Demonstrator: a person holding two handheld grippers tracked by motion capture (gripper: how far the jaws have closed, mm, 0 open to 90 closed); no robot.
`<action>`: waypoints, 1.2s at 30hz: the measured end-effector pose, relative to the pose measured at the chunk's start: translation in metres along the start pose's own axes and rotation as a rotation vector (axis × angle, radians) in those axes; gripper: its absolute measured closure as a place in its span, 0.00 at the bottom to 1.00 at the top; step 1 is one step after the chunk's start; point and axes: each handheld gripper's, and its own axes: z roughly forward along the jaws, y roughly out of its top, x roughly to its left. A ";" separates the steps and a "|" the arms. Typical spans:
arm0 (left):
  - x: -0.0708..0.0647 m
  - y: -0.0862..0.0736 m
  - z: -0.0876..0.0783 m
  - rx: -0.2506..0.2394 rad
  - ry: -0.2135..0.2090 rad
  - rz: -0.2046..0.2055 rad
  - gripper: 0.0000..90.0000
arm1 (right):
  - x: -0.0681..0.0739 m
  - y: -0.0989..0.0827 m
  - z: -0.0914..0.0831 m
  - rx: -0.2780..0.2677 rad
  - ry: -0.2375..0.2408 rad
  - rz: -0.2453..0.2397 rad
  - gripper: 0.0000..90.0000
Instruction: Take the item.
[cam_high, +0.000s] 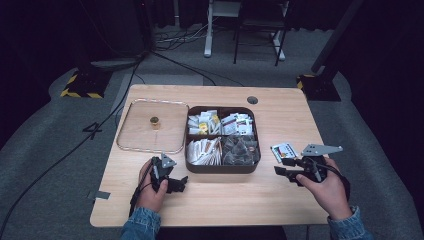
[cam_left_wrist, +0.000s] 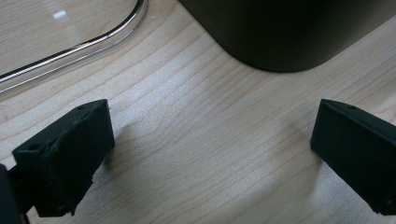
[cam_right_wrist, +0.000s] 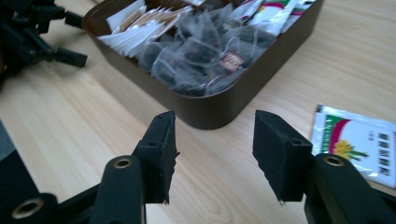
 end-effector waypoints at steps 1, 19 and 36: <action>0.000 0.000 0.000 0.000 0.000 0.000 0.00 | 0.003 -0.002 0.004 0.012 0.014 -0.013 0.55; 0.000 0.000 0.000 0.000 0.001 -0.001 0.00 | 0.003 -0.043 0.057 0.058 0.026 -0.021 0.50; 0.000 0.000 0.001 -0.006 0.004 -0.004 0.00 | 0.006 -0.058 0.083 0.054 -0.014 -0.104 0.34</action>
